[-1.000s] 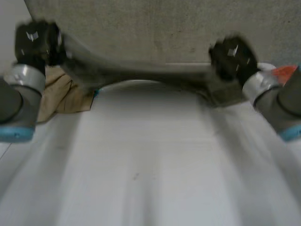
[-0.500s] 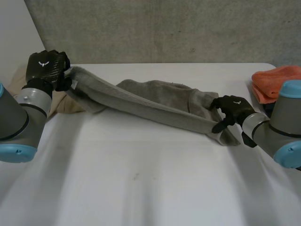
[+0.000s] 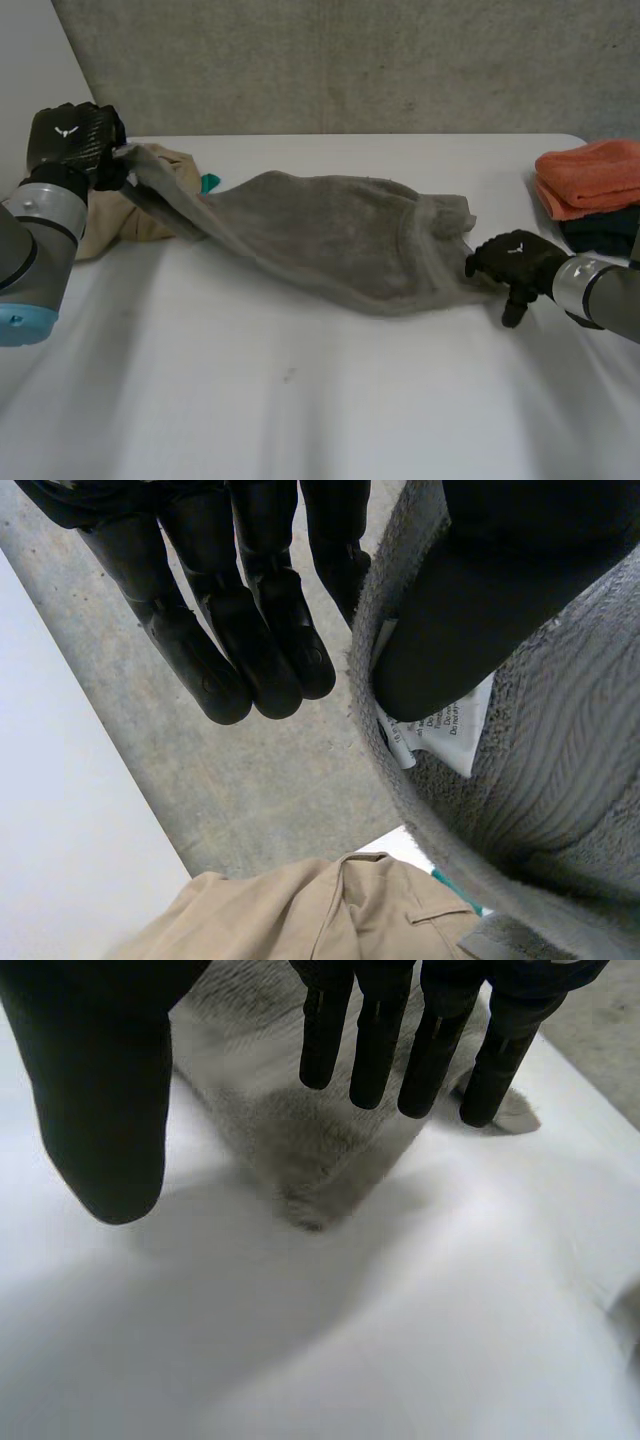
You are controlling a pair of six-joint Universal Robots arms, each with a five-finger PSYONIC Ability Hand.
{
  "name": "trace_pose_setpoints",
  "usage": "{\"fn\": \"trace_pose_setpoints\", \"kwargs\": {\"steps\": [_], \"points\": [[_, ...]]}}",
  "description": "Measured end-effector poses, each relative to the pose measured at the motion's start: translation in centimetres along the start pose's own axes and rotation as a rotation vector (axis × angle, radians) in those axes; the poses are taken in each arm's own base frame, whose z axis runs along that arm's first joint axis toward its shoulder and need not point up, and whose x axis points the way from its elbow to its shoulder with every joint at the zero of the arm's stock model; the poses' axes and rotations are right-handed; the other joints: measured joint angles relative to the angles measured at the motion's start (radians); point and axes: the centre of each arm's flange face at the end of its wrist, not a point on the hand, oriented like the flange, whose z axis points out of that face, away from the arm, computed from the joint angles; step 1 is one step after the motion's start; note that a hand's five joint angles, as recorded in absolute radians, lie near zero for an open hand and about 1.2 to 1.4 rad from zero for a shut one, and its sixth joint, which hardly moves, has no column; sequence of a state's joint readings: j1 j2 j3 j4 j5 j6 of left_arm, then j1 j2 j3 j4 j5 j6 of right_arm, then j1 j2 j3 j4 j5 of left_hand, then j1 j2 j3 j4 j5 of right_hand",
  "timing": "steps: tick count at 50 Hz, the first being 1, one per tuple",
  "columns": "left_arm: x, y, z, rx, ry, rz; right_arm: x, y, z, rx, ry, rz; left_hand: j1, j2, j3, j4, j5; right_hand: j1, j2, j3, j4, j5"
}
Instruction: Fold the laundry.
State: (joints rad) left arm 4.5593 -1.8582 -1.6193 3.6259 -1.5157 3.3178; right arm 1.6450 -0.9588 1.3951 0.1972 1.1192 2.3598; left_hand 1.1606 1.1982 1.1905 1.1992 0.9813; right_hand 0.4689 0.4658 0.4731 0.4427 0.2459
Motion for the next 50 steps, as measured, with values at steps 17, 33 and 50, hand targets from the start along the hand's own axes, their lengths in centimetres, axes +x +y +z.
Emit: {"fn": "trace_pose_setpoints", "kwargs": {"steps": [17, 33, 50], "points": [[0.1, 0.1, 0.1, -0.001, 0.005, -0.002, -0.5, 0.6, 0.7, 0.061, -0.018, -0.021, 0.0, 0.0, 0.0, 0.0, 0.0, -0.02, -0.014, -0.023, -0.011, 0.001], [0.0, 0.2, 0.1, -0.002, 0.003, -0.003, -0.8, 0.8, 2.4, 0.089, 0.01, -0.049, 0.0, 0.0, 0.0, 0.0, 0.0, 0.065, 0.068, 0.059, 0.095, 0.111], [0.2, 0.2, -0.1, -0.012, 0.011, -0.004, -0.2, -0.3, 4.2, 0.169, 0.089, -0.065, -0.001, 0.0, 0.0, 0.0, 0.0, 0.309, 0.312, 0.303, 0.333, 0.342]]}}
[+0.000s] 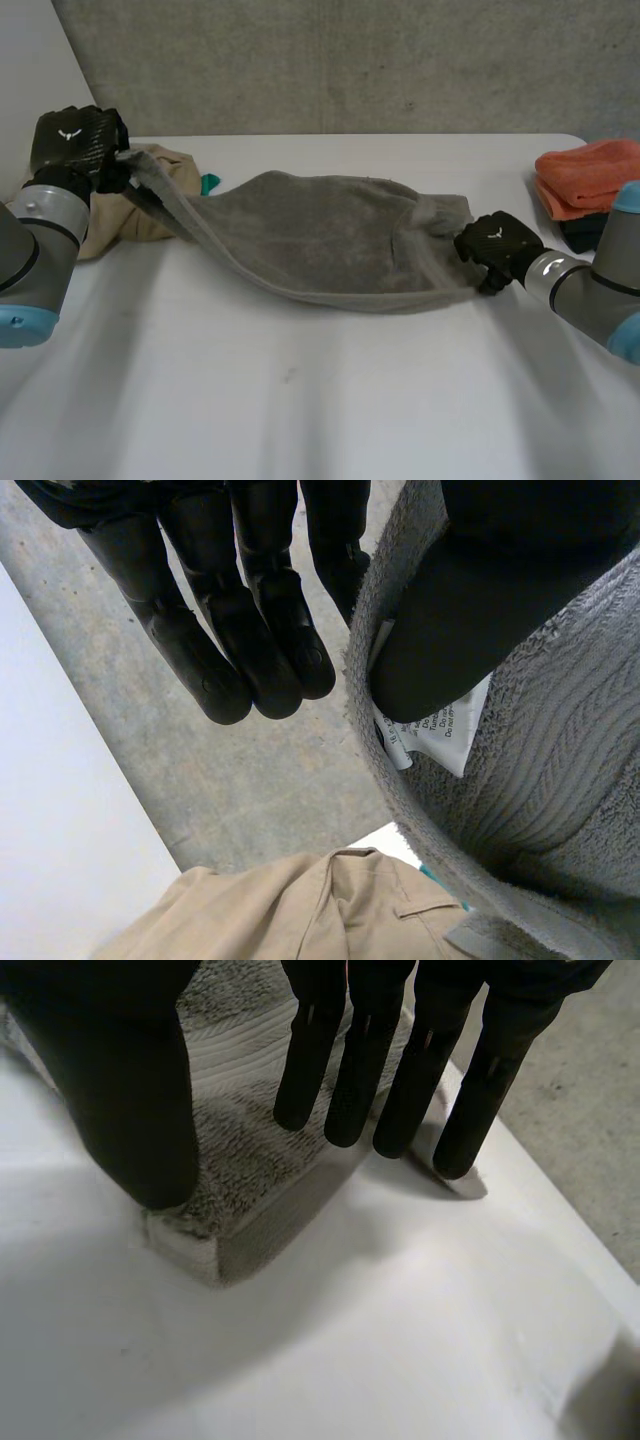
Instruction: Fold the laundry.
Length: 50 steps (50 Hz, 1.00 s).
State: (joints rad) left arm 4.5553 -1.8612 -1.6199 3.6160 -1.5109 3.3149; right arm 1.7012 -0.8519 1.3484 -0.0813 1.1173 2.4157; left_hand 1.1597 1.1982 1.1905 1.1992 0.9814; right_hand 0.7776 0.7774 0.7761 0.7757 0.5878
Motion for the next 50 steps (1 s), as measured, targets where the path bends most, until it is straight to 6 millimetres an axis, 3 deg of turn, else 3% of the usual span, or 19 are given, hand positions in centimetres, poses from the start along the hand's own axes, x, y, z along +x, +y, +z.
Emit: {"fn": "trace_pose_setpoints", "kwargs": {"steps": [5, 14, 17, 19, 25, 38, 46, 50], "points": [[0.1, 0.2, -0.2, -0.016, 0.005, 0.0, -0.2, -0.2, 0.7, 0.014, 0.009, -0.002, 0.0, 0.0, 0.0, 0.0, 0.0, 0.362, 0.379, 0.374, 0.379, 0.385], [0.0, 0.7, -0.7, -0.085, 0.016, 0.001, -0.1, -0.6, 0.3, -0.006, -0.001, 0.002, 0.001, 0.0, 0.0, 0.0, 0.0, 0.362, 0.396, 0.406, 0.418, 0.397], [0.0, 0.9, -0.9, -0.105, 0.022, 0.001, 0.3, -1.1, -0.4, -0.015, -0.001, 0.006, 0.001, 0.0, 0.0, 0.0, 0.0, 0.213, 0.226, 0.235, 0.263, 0.253], [-0.1, 0.9, -1.1, -0.122, 0.03, 0.0, 0.9, -1.8, -1.3, -0.032, -0.003, 0.017, 0.001, 0.0, 0.0, 0.0, 0.0, -0.061, -0.051, -0.036, -0.034, -0.036], [0.0, 1.0, -1.2, -0.136, 0.044, -0.001, 1.5, -2.5, -3.0, -0.081, -0.02, 0.073, 0.001, 0.0, 0.0, 0.0, 0.0, -0.219, -0.219, -0.219, -0.219, -0.225], [0.1, 0.8, -0.9, -0.122, 0.047, 0.009, -0.2, -0.7, -4.0, -0.152, -0.081, 0.179, 0.001, 0.0, 0.0, 0.0, 0.0, -0.275, -0.283, -0.278, -0.288, -0.297], [0.1, 1.2, -0.7, -0.127, 0.047, 0.018, -1.0, 0.0, -2.7, -0.112, -0.07, 0.148, 0.001, 0.0, 0.0, 0.0, 0.008, -0.247, -0.245, -0.25, -0.244, -0.224], [0.1, 1.2, -0.7, -0.13, 0.045, 0.017, -1.3, 0.3, -1.6, -0.082, -0.059, 0.122, 0.001, 0.0, 0.0, 0.0, 0.008, -0.093, -0.093, -0.091, -0.092, -0.082]]}}
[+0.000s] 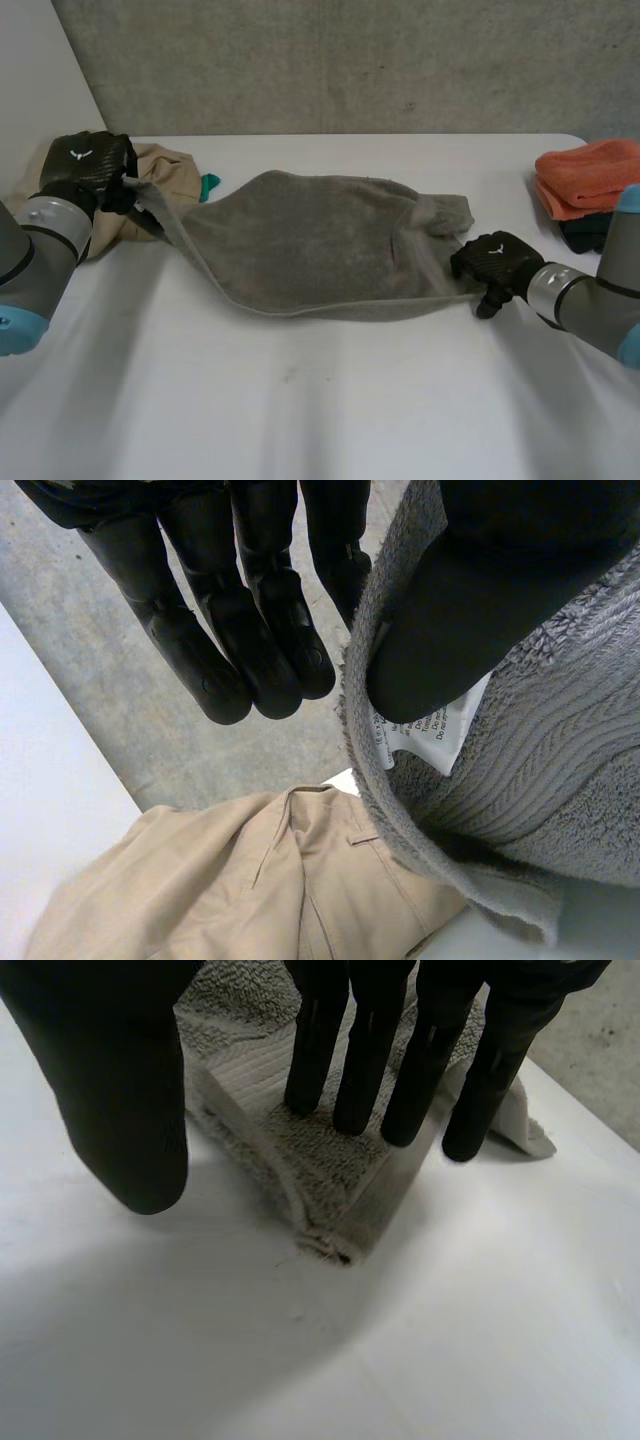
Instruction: Fold the laundry.
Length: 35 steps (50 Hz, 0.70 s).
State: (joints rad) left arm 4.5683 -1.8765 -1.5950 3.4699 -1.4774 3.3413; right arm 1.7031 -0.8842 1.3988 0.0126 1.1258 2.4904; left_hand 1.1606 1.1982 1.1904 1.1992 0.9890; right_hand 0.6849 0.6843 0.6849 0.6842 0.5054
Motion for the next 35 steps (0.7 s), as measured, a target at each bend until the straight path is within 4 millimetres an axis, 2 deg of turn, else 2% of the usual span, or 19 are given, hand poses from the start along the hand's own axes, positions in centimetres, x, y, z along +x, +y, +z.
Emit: {"fn": "trace_pose_setpoints", "kwargs": {"steps": [3, 5, 9, 13, 17, 18, 21, 25, 30, 35], "points": [[-0.1, 0.0, 0.0, -0.002, -0.001, -0.001, -0.1, 0.1, 0.8, 0.015, 0.009, -0.013, 0.0, 0.0, 0.0, 0.0, 0.0, 0.413, 0.418, 0.397, 0.397, 0.406], [-0.1, 0.0, -0.1, -0.007, -0.001, -0.001, 0.0, 0.0, 1.1, 0.025, 0.022, -0.017, 0.0, 0.0, 0.0, 0.0, 0.0, 0.446, 0.489, 0.485, 0.491, 0.478], [-0.1, 0.1, -0.6, -0.032, 0.005, 0.006, 0.9, -0.8, 0.8, 0.053, 0.071, -0.019, 0.0, 0.0, 0.0, 0.0, 0.0, 0.446, 0.491, 0.497, 0.51, 0.478], [0.1, -0.1, -1.9, -0.091, 0.023, 0.035, 2.5, -2.6, -1.4, 0.072, 0.132, -0.054, 0.0, 0.0, 0.0, 0.0, 0.0, 0.446, 0.491, 0.497, 0.51, 0.478], [0.3, -0.3, -4.2, -0.19, 0.06, 0.096, 3.9, -4.1, -4.8, 0.025, 0.171, -0.115, 0.0, 0.0, 0.0, 0.0, 0.0, 0.446, 0.491, 0.497, 0.51, 0.478], [0.4, -0.3, -5.2, -0.234, 0.078, 0.126, 4.3, -4.2, -6.2, -0.021, 0.171, -0.143, 0.0, 0.0, 0.0, 0.0, 0.0, 0.446, 0.491, 0.497, 0.51, 0.478], [0.6, -0.3, -7.5, -0.341, 0.126, 0.199, 4.2, -4.0, -9.0, -0.149, 0.13, -0.208, 0.0, 0.0, 0.0, 0.0, 0.0, 0.446, 0.491, 0.497, 0.51, 0.479], [0.7, 0.0, -10.5, -0.495, 0.205, 0.298, 3.2, -3.3, -12.1, -0.314, 0.005, -0.294, 0.0, 0.0, 0.0, 0.0, 0.0, 0.446, 0.491, 0.499, 0.51, 0.479], [0.9, -0.1, -12.6, -0.596, 0.293, 0.387, 2.2, -2.8, -13.2, -0.369, -0.081, -0.358, 0.0, 0.0, 0.0, 0.0, 0.0, 0.446, 0.491, 0.502, 0.51, 0.479], [1.2, -0.6, -11.6, -0.549, 0.308, 0.445, 1.8, -2.5, -11.9, -0.355, -0.091, -0.377, 0.0, 0.0, 0.0, 0.0, 0.0, 0.446, 0.491, 0.502, 0.51, 0.479]]}}
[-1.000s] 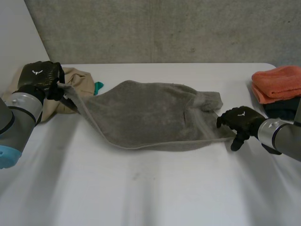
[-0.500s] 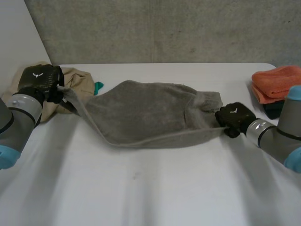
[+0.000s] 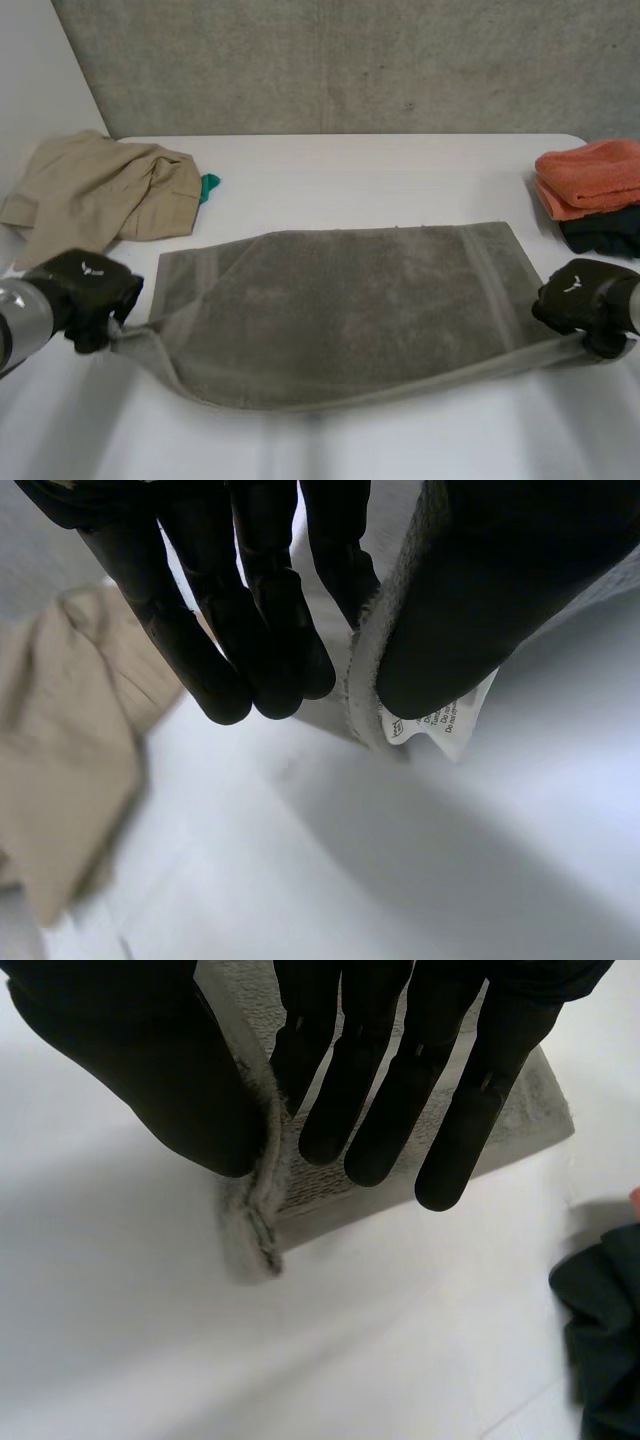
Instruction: Fold the laundry.
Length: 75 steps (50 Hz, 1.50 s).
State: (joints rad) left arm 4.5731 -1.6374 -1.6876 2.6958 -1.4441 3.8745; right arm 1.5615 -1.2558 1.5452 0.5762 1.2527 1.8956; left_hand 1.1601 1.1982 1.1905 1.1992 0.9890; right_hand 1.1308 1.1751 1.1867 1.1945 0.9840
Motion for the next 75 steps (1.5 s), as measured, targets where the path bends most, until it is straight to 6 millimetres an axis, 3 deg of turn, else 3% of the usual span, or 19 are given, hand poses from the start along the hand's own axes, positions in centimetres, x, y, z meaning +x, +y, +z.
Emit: {"fn": "trace_pose_setpoints", "kwargs": {"steps": [6, 9, 12, 14, 15, 19, 21, 22, 26, 33, 37, 43, 46, 51, 57, 63, 66, 71, 75], "points": [[-2.0, -3.5, 4.3, 0.145, -0.107, 0.044, 2.5, -2.1, 3.1, 0.052, 0.12, 0.024, 0.0, 0.0, 0.0, 0.0, 0.0, 0.0, 0.0, 0.0, 0.0, 0.0], [-3.4, -5.9, 5.9, 0.228, -0.178, 0.052, 5.0, -3.7, 4.0, 0.101, 0.233, 0.05, 0.0, 0.0, 0.0, 0.0, 0.0, 0.0, 0.0, 0.0, 0.0, 0.0], [-6.2, -10.1, 6.7, 0.377, -0.31, 0.046, 9.7, -6.5, 3.8, 0.224, 0.448, 0.108, 0.0, 0.0, 0.0, 0.0, 0.0, 0.0, 0.0, 0.0, 0.0, 0.0], [-7.4, -11.7, 6.6, 0.44, -0.364, 0.033, 11.7, -7.6, 3.3, 0.297, 0.543, 0.14, 0.0, 0.0, 0.0, 0.0, 0.0, 0.0, 0.0, 0.0, 0.001, 0.0], [-8.9, -13.6, 6.0, 0.525, -0.432, 0.007, 13.0, -8.3, 2.8, 0.347, 0.601, 0.161, 0.0, 0.0, 0.0, 0.0, 0.0, 0.0, 0.0, 0.0, 0.001, 0.0], [-13.0, -18.2, 3.3, 0.804, -0.604, -0.118, 18.0, -11.4, -0.6, 0.652, 0.86, 0.249, 0.0, 0.0, 0.0, 0.0, 0.0, 0.0, 0.0, 0.0, 0.001, 0.0], [-13.8, -19.0, 2.7, 0.865, -0.631, -0.149, 18.6, -11.8, -1.3, 0.709, 0.897, 0.255, 0.0, 0.0, 0.0, 0.0, 0.0, 0.0, 0.0, 0.0, 0.001, 0.0], [-15.0, -20.3, 1.6, 0.987, -0.673, -0.21, 19.6, -12.5, -2.7, 0.818, 0.967, 0.254, 0.0, 0.0, 0.0, 0.0, 0.0, 0.0, 0.0, 0.0, 0.001, 0.0], [-16.0, -21.0, 1.1, 1.113, -0.689, -0.287, 20.0, -12.9, -4.0, 0.926, 1.028, 0.234, 0.0, 0.0, 0.0, 0.0, 0.0, 0.0, 0.0, 0.0, 0.001, 0.003], [-14.8, -17.8, 5.3, 1.026, -0.604, -0.365, 18.4, -11.8, -1.9, 0.906, 0.966, 0.227, 0.0, 0.0, 0.0, 0.0, 0.0, 0.0, 0.0, 0.0, 0.001, 0.009], [-13.2, -15.3, 8.0, 0.925, -0.545, -0.385, 16.6, -10.5, 1.1, 0.813, 0.852, 0.242, 0.0, 0.0, 0.0, 0.0, 0.0, 0.0, 0.0, 0.0, 0.001, 0.009], [-8.4, -9.6, 13.3, 0.725, -0.377, -0.41, 11.9, -7.6, 6.3, 0.609, 0.619, 0.252, 0.0, 0.0, 0.0, 0.0, 0.0, 0.0, 0.0, 0.0, 0.001, 0.009], [-5.8, -7.1, 15.2, 0.643, -0.296, -0.41, 9.4, -6.2, 7.9, 0.509, 0.513, 0.252, 0.0, 0.0, 0.0, 0.0, 0.0, 0.0, 0.0, 0.0, 0.001, 0.009], [-2.8, -3.7, 16.4, 0.52, -0.207, -0.394, 6.0, -3.9, 9.0, 0.355, 0.358, 0.258, 0.0, 0.0, 0.0, 0.0, 0.0, 0.0, 0.0, 0.0, 0.002, 0.009], [-1.0, -1.2, 14.6, 0.346, -0.156, -0.325, 3.3, -1.6, 8.1, 0.195, 0.206, 0.28, 0.0, 0.0, 0.0, 0.0, 0.0, 0.0, 0.0, 0.0, 0.002, 0.009], [0.0, 1.5, 8.9, 0.051, -0.078, -0.202, 0.6, 0.7, 4.5, 0.0, 0.02, 0.232, 0.0, 0.0, 0.0, 0.0, 0.0, 0.0, 0.0, 0.0, 0.002, 0.009], [0.4, 2.9, 4.9, -0.114, -0.012, -0.147, -0.9, 1.7, 2.0, -0.069, -0.064, 0.13, 0.0, 0.0, 0.0, 0.0, 0.009, 0.0, 0.0, 0.0, 0.002, 0.009], [0.2, 3.2, 2.3, -0.148, 0.011, -0.11, -1.4, 2.4, -0.1, -0.08, -0.055, 0.0, 0.0, 0.0, 0.0, 0.0, 0.009, 0.0, 0.0, 0.0, 0.002, 0.009], [-0.4, 2.1, 2.4, -0.064, -0.019, -0.089, -0.6, 2.3, 0.4, -0.056, 0.005, 0.0, 0.0, 0.0, 0.0, 0.0, 0.008, 0.0, 0.0, 0.0, 0.002, 0.009]]}}
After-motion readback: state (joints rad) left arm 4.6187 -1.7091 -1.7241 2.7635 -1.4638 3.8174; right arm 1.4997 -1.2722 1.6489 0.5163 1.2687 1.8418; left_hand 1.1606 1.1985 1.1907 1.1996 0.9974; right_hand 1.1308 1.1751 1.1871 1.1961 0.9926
